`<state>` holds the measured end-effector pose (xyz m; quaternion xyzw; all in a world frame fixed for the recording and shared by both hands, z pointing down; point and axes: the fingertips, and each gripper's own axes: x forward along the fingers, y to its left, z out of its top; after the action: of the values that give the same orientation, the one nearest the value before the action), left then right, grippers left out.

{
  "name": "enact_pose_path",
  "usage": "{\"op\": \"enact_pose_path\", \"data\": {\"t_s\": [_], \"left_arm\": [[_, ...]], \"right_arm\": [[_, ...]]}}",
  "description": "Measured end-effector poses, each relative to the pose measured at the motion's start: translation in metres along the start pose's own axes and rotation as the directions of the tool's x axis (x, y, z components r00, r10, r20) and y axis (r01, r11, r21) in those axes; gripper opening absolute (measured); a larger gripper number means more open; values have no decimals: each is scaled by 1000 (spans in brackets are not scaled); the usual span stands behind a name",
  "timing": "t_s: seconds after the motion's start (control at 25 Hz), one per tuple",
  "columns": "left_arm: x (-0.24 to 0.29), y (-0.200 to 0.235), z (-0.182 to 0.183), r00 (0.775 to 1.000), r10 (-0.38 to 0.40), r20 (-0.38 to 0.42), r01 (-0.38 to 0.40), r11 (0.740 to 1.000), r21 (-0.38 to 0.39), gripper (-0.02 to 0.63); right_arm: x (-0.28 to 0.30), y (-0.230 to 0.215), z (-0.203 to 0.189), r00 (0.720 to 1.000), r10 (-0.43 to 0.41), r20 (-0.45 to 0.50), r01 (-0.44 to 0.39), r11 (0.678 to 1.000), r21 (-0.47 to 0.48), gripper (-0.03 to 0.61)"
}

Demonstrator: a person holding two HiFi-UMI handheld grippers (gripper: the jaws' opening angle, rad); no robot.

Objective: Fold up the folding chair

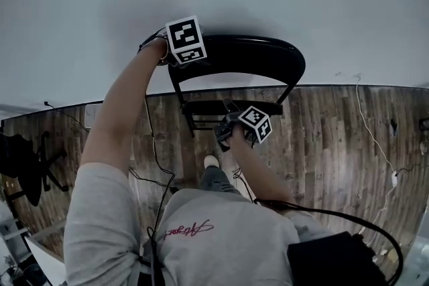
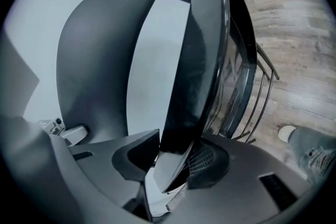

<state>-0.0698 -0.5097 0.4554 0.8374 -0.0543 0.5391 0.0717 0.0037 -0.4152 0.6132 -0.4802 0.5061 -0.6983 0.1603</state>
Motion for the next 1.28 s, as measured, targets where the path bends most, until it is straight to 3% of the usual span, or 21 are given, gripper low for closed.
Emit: {"op": "enact_pose_path", "data": {"t_s": [0.32, 0.64, 0.96, 1.28], "left_arm": [[-3, 13, 7, 1000, -19, 7, 19, 1000, 12, 192], [-3, 23, 5, 999, -31, 7, 31, 1000, 0, 176], [-8, 16, 3, 993, -122, 0, 122, 991, -59, 110], [-10, 26, -11, 995, -97, 11, 97, 991, -92, 110]], "right_arm": [[37, 23, 27, 996, -69, 57, 73, 996, -60, 140], [63, 34, 37, 992, -120, 34, 123, 987, -107, 150], [63, 36, 35, 989, -145, 4, 145, 983, -111, 150], [76, 39, 28, 991, -123, -51, 115, 984, -136, 150]]}}
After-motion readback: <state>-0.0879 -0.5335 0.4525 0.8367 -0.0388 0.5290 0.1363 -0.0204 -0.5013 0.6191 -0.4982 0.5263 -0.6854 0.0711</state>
